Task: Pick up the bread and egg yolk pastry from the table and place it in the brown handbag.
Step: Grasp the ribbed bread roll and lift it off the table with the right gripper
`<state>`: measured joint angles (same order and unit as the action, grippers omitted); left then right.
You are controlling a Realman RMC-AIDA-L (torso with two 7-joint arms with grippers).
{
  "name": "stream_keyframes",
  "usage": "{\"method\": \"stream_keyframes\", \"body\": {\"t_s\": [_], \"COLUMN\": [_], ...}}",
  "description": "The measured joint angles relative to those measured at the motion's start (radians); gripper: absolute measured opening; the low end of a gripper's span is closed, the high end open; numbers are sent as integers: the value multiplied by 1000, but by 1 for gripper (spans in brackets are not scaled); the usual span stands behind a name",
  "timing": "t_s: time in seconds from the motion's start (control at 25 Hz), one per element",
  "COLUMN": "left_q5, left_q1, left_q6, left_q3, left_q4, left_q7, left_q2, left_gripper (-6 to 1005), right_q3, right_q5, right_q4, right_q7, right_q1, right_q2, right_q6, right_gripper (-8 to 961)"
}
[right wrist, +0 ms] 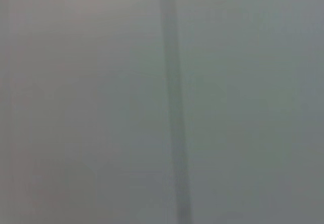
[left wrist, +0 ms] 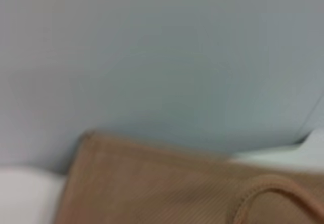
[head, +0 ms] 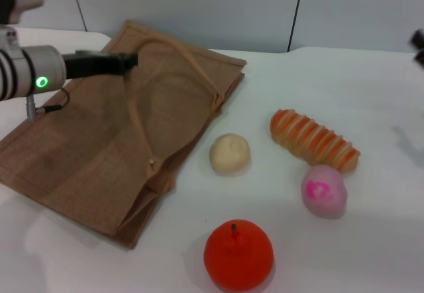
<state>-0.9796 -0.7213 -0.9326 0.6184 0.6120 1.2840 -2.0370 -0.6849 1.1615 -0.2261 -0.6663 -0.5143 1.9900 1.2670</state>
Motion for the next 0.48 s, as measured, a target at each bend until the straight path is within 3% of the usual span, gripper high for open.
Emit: {"method": "stream_keyframes", "body": {"t_s": [0.12,0.28,0.48], "left_q5": [-275,-540,-637], "left_q1": [72,138,157], "left_q6": [-125,-279,-373], "left_q3": [-1,-2,-5], "left_q4": [7,-12,-38], "left_q7": [185,364,412], "left_q2": [3,4,8], "left_gripper": [124,122,121], "right_q3": [-12,-15,-16], "right_q5": [195,404,612], "right_q4": [-39,-67,-105], "right_q7": [-143,-280,-397], "right_q1": [-38,-88,-135], "right_q2": [-25,-34,-28], "right_q6": [-25,-85,-109], "right_gripper": [740,741,741]}}
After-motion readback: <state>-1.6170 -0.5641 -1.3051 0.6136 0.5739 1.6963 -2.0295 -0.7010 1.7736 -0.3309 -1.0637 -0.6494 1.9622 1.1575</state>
